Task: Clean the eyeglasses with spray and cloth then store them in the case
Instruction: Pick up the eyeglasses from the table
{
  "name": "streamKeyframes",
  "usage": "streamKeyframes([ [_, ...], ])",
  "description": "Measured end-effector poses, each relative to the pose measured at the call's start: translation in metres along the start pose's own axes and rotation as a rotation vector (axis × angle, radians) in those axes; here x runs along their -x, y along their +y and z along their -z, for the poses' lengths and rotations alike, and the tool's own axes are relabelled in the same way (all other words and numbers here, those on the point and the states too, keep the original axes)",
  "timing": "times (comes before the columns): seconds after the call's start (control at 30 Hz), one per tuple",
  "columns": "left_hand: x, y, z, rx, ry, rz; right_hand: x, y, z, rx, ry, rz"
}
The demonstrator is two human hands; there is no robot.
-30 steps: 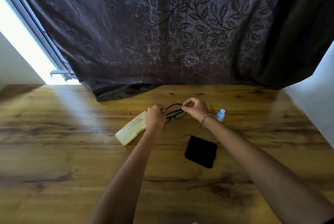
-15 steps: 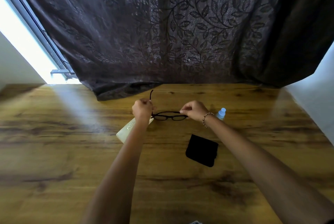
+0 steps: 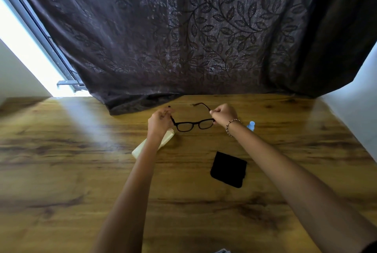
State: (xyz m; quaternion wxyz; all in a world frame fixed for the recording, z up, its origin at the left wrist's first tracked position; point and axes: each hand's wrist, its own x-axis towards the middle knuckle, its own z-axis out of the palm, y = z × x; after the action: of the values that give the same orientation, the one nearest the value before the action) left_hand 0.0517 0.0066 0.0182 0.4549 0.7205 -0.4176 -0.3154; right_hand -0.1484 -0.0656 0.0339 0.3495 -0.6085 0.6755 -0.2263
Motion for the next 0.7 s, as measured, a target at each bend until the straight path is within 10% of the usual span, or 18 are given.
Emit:
streamKeyframes([
  [0.33,0.017,0.004,0.010,-0.408,0.037,-0.775,-0.020,-0.019,0.032,-0.062,0.037,-0.043],
  [0.7,0.028,0.043,-0.004,-0.483,0.135,-0.935,-0.021,-0.011,0.068,-0.376,-0.011,0.006],
])
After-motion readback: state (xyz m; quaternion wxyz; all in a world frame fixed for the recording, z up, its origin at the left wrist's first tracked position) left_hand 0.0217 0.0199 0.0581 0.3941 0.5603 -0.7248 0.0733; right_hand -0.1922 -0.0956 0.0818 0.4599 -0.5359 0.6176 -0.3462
